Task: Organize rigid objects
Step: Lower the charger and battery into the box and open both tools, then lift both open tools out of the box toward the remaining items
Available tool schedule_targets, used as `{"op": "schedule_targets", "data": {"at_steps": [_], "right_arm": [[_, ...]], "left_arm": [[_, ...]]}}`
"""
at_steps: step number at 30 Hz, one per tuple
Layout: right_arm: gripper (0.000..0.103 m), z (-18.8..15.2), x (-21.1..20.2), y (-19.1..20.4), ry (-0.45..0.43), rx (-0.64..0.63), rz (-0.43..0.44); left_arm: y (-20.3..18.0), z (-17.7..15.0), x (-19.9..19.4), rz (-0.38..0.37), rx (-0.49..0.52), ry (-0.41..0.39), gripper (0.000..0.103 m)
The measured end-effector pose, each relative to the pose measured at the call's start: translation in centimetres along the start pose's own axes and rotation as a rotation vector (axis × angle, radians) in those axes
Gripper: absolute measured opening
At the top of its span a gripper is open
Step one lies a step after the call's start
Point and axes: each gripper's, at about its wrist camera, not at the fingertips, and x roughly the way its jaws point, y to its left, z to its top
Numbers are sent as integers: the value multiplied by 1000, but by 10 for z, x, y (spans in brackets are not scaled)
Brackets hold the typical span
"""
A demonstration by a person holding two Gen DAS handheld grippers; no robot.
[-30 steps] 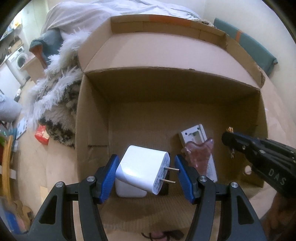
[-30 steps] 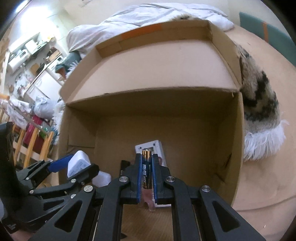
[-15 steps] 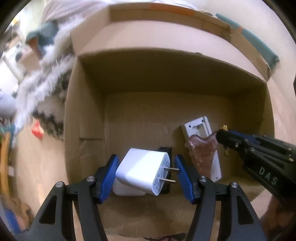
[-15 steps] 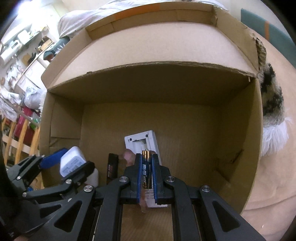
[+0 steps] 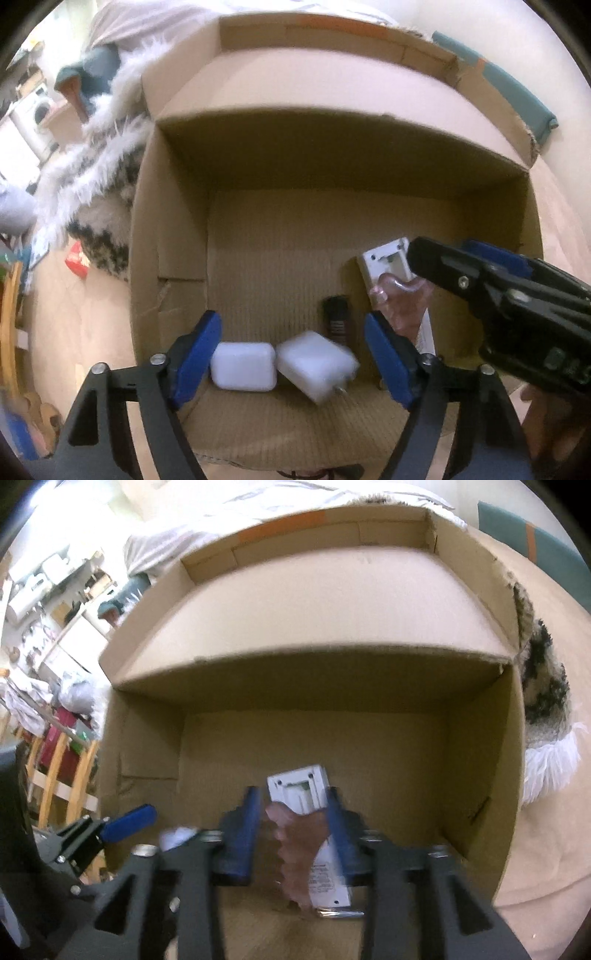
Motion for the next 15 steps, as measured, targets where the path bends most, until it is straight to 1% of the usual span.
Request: {"op": "schedule_targets", "data": {"at_steps": [1, 2, 4, 6, 9, 10, 15], "right_arm": [[79, 1, -1, -1, -8, 7, 6], [79, 2, -2, -3, -9, 14, 15], [81, 3, -2, -8, -8, 51, 64], [97, 4, -1, -12, -1, 85, 111], [98, 4, -3, -7, -16, 69, 129], [98, 3, -3, -4, -18, 58, 136], [98, 1, -3, 4, -31, 29, 121]], "left_arm": [[-1, 0, -2, 11, 3, -7, 81], [-2, 0, -4, 27, 6, -15, 81], [-2, -1, -7, 37, 4, -24, 81], [-2, -1, -9, 42, 3, -26, 81], [-1, -2, -10, 44, 2, -23, 81], [5, 1, -11, 44, 0, -24, 81], [13, 5, -18, 50, -14, -35, 81]]}}
